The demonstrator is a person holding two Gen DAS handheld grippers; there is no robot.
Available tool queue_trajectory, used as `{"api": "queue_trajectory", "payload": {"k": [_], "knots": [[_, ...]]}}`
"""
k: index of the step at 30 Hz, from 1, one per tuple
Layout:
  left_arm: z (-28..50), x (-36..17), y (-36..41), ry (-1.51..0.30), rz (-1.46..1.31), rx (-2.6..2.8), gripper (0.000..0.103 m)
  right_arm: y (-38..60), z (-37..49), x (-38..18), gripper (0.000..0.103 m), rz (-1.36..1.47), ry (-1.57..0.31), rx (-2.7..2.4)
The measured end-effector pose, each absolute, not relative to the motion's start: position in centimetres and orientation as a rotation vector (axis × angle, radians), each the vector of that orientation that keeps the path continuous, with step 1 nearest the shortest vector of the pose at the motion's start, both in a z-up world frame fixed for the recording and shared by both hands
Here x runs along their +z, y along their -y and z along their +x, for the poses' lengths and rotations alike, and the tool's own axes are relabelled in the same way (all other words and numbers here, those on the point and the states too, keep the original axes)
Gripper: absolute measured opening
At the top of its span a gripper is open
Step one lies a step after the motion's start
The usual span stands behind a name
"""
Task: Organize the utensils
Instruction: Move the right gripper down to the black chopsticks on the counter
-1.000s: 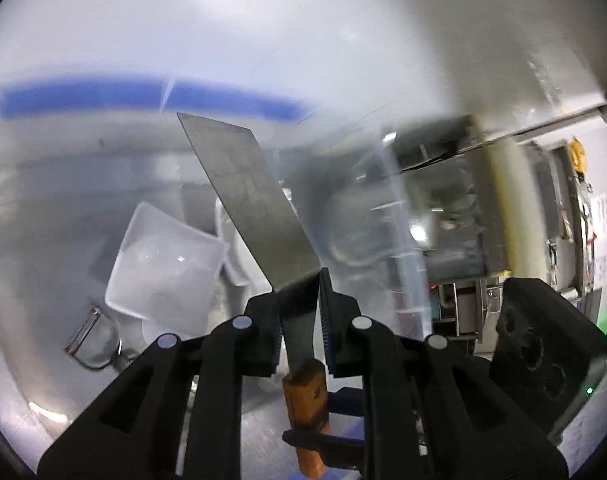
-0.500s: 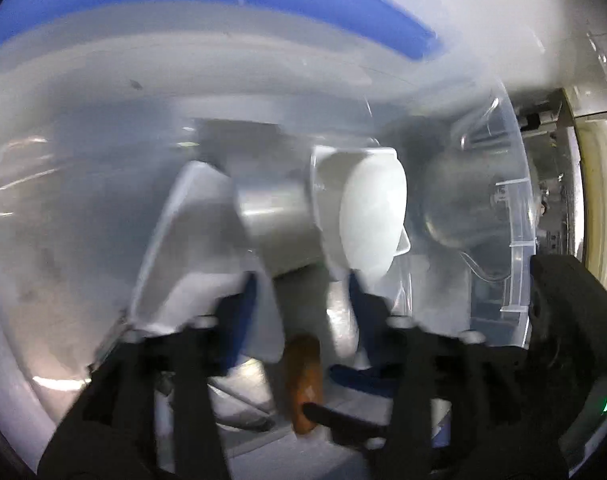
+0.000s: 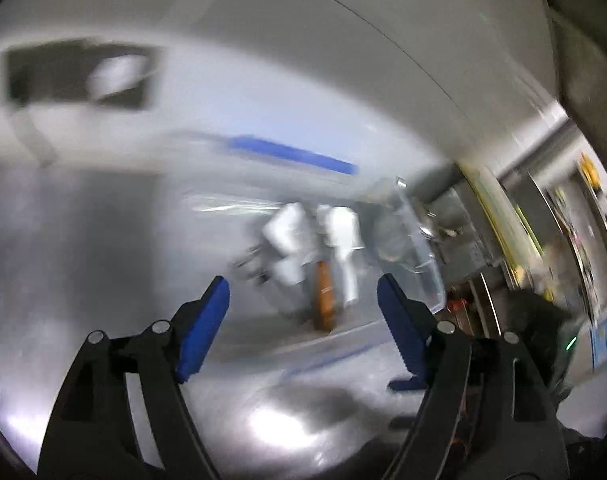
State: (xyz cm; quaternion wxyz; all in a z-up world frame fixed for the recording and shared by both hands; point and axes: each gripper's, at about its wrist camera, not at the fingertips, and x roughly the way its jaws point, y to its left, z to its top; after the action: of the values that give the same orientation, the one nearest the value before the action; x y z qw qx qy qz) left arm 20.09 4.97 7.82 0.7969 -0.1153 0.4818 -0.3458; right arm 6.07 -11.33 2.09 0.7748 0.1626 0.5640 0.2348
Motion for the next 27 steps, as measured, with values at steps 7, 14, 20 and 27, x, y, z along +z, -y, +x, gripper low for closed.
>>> {"api": "queue_trajectory", "payload": {"k": [7, 14, 20, 27], "knots": [[14.9, -0.3, -18.9, -1.185, -0.397, -0.421, 0.075, 0.6, 5.8, -7.5, 0.042, 0.236, -1.495, 0.494], [11.9, -4.2, -23.5, -1.251, -0.5, -0.373, 0.075, -3.7, 6.9, -9.9, 0.042, 0.15, -1.512, 0.395], [11.5, -4.2, -24.0, -1.247, -0.489, -0.4, 0.075, -5.0, 7.2, -11.8, 0.042, 0.077, -1.515, 0.289], [12.2, -4.8, -23.0, -1.27, -0.482, -0.458, 0.075, -5.0, 7.0, -12.5, 0.042, 0.135, -1.515, 0.252]]}}
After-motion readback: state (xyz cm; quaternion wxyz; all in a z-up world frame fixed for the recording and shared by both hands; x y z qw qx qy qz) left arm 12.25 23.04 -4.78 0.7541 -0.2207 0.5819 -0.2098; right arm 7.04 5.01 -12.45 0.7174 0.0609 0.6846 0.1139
